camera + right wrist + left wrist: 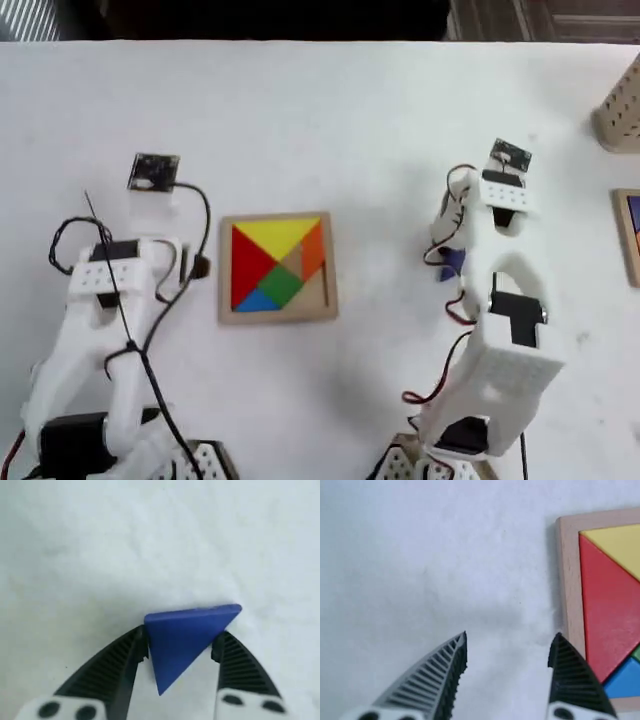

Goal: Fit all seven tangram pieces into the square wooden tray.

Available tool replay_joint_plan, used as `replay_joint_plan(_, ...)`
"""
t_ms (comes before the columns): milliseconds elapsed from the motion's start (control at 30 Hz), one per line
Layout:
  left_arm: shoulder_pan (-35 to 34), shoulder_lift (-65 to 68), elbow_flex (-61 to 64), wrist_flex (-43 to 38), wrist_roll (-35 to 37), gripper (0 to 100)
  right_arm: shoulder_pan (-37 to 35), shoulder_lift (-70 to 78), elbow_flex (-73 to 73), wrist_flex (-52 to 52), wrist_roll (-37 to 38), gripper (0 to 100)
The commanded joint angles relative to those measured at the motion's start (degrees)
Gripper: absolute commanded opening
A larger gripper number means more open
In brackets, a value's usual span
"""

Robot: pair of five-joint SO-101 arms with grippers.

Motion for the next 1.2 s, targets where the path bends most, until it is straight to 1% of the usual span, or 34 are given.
replay_joint_plan(0, 1.01, -1.71, -0.35, -1.05, -0.53, 27, -1.45, 0.13, -2.20, -0.40, 5.80, 3.4)
replay_joint_plan(33, 1.01, -1.71, -0.35, -1.05, -0.53, 27, -1.80, 0.13, -2.11, -0.48, 6.59, 0.5)
replay_joint_plan(100, 1.01, -1.71, -0.35, -1.05, -0.62, 27, -2.24, 0.13, -2.11, -0.40, 7.65, 3.4)
replay_joint_plan(167, 1.01, -1.71, -0.35, -1.05, -0.62, 27, -2.51, 0.13, -2.11, -0.40, 8.09, 1.5)
replay_joint_plan(333, 1.01, -1.71, -0.35, -1.05, -0.70, 27, -5.58, -1.45, -2.02, -0.22, 16.53, 1.8)
replay_joint_plan(500, 1.01, -1.71, -0.35, -1.14, -0.79, 27, -8.13, -7.43, -1.67, 1.10, 20.04, 1.8)
replay_joint_plan(667, 1.01, -1.71, -0.26, -2.20, -0.62, 27, -10.77, -14.20, -1.67, 5.23, 20.22, 1.8)
replay_joint_plan(867, 0.84, -1.71, -0.26, -2.46, -0.44, 27, -16.13, -16.31, -1.58, 10.95, 19.60, 1.8)
replay_joint_plan(1067, 0.84, -1.71, -0.26, -2.46, -0.44, 27, -18.15, -16.31, 6.95, 8.92, 19.60, 1.8)
replay_joint_plan(1167, 0.84, -1.71, -0.18, -2.55, -0.44, 27, -17.54, -16.31, 9.32, 6.90, 19.60, 1.8)
